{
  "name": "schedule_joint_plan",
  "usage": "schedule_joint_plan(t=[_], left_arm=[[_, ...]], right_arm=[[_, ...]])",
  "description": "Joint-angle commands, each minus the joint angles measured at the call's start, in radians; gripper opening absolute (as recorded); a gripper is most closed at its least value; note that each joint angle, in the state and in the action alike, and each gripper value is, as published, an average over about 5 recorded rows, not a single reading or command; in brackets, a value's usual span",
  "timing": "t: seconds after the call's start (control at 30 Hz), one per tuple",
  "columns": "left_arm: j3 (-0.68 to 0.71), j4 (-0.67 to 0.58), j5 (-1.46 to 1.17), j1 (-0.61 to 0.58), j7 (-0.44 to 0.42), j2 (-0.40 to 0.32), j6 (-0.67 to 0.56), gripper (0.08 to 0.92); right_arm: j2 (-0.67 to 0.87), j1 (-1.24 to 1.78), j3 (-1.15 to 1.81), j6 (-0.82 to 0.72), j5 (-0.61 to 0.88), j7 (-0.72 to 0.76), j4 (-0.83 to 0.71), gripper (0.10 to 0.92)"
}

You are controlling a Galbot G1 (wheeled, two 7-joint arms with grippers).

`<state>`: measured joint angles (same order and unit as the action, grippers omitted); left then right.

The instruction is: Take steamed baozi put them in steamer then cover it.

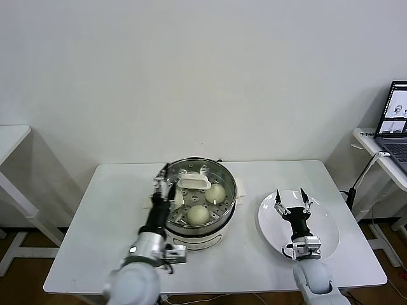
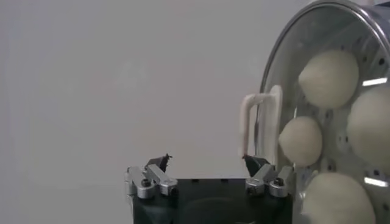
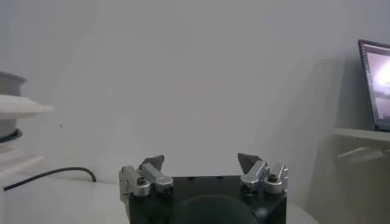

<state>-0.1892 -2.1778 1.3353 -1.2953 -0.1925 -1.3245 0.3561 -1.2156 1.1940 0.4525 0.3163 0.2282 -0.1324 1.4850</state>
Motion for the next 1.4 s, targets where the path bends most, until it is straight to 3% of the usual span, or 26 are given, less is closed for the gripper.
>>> schedule_joint_plan(t=[0.03,0.23,0.47,1.4], left_arm=[[-0.467,0.002,-1.125,-0.145,0.283,0.087,-0.22,0.823],[-0.588,0.219,-1.447,-0.177,0.219,0.086,-0.439,0.823],[-0.604,0.287,-1.497,-0.254,0.112,0.089,-0.585,0.823],[-0.527,0.311,-1.394,-0.286,0.118,0.055,-0.658,0.823]], right_arm=[[0.017,0.066,-0.002,-0.087,0.146,-0.022,0.108,0.823],[0.021,0.111,0.006,-0.1,0.16,-0.04,0.146,0.823],[0.014,0.169,0.021,-0.098,0.151,-0.047,0.184,0.823],[-0.028,0.213,0.038,-0.047,0.116,-0.028,0.19,0.823]])
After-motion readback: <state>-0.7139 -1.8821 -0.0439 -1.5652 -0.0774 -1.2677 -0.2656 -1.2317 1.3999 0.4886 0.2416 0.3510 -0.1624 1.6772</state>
